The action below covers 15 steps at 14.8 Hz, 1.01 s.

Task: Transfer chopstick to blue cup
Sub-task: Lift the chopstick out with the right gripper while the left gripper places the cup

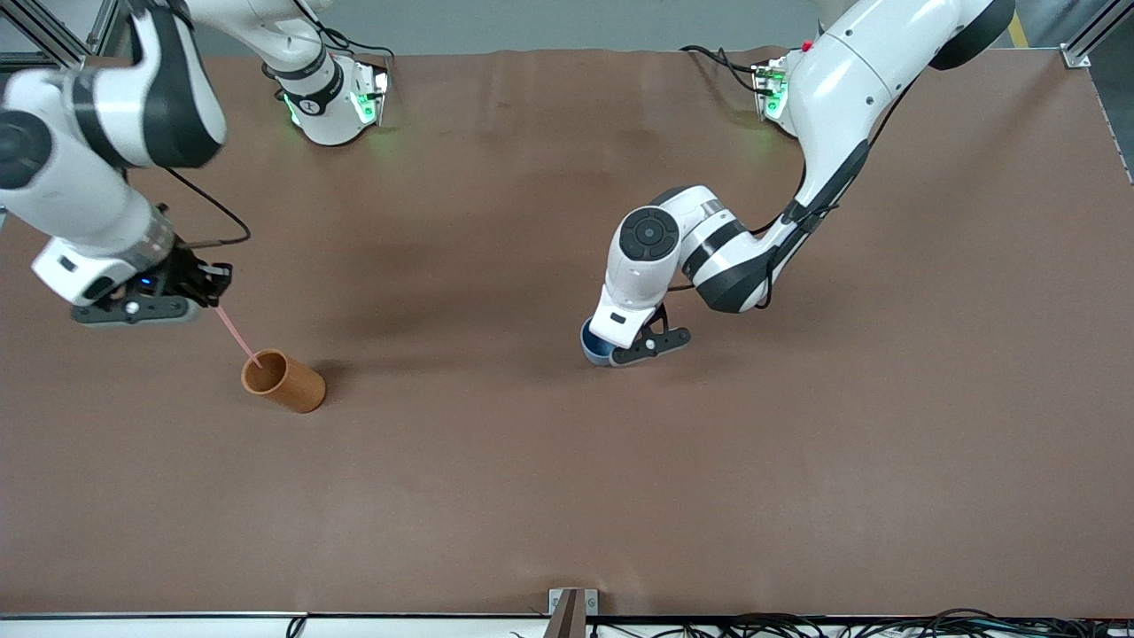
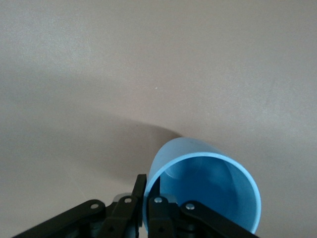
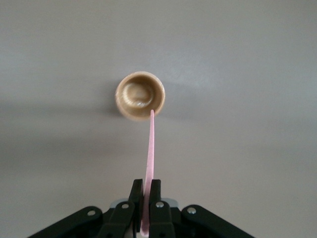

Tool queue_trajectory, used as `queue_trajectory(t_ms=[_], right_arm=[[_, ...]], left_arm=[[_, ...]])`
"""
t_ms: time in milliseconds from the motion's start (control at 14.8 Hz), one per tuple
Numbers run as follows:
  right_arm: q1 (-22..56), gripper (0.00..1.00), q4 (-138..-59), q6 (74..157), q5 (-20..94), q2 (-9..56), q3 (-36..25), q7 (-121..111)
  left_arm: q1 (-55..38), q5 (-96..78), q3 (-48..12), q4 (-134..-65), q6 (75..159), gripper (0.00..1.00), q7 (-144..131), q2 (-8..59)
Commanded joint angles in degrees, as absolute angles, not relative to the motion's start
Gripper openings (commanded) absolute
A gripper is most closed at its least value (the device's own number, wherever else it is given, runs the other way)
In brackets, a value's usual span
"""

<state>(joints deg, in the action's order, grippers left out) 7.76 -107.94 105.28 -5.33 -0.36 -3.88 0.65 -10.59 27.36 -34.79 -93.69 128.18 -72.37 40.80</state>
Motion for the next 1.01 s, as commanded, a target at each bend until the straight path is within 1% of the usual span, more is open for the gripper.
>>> queue_trajectory(t_ms=[0,135,270,337,405,540,675,742,945], right_arm=[[7.73,0.04,-96.72,95.39,-1.68,3.77,-3.52,1.32],[7.73,0.04,-90.82,90.72,0.69,6.23,-3.52,1.23],[7.56,0.04,-87.2,87.64,5.42,7.9,-3.52,1.58],[7.56,0.04,-86.49,86.5,8.58,8.43,-3.52,2.63],[7.65,0.04,-86.31,86.22,12.27,8.52,-3.52,5.16],[8.95,0.04,-86.31,86.48,15.28,8.53,-3.34,10.35],[13.16,0.04,-85.61,86.83,15.38,8.53,-3.34,17.45],[15.88,0.04,-84.74,87.01,15.38,8.61,-3.34,21.49],[23.53,0.04,-82.45,90.77,15.21,10.54,-3.34,33.36]], left_arm=[[-10.63,28.83,-35.24,-92.55,128.14,0.05,-73.56,42.27],[-10.63,28.74,-35.24,-92.46,128.14,0.08,-73.56,42.54],[-10.63,28.74,-35.24,-92.46,129.28,0.12,-73.56,43.06],[-10.63,28.74,-35.24,-92.46,129.64,0.18,-73.65,43.07],[-10.55,28.74,-35.24,-92.46,129.64,0.33,-73.65,43.07],[-9.94,28.65,-35.33,-92.55,129.55,0.67,-73.56,42.46],[-9.23,28.13,-35.59,-92.46,127.63,0.9,-73.3,40.44],[-9.14,28.04,-35.68,-92.29,125.27,1.0,-73.13,38.86],[-6.42,25.07,-36.38,-92.2,119.81,1.0,-69.37,32.1]])
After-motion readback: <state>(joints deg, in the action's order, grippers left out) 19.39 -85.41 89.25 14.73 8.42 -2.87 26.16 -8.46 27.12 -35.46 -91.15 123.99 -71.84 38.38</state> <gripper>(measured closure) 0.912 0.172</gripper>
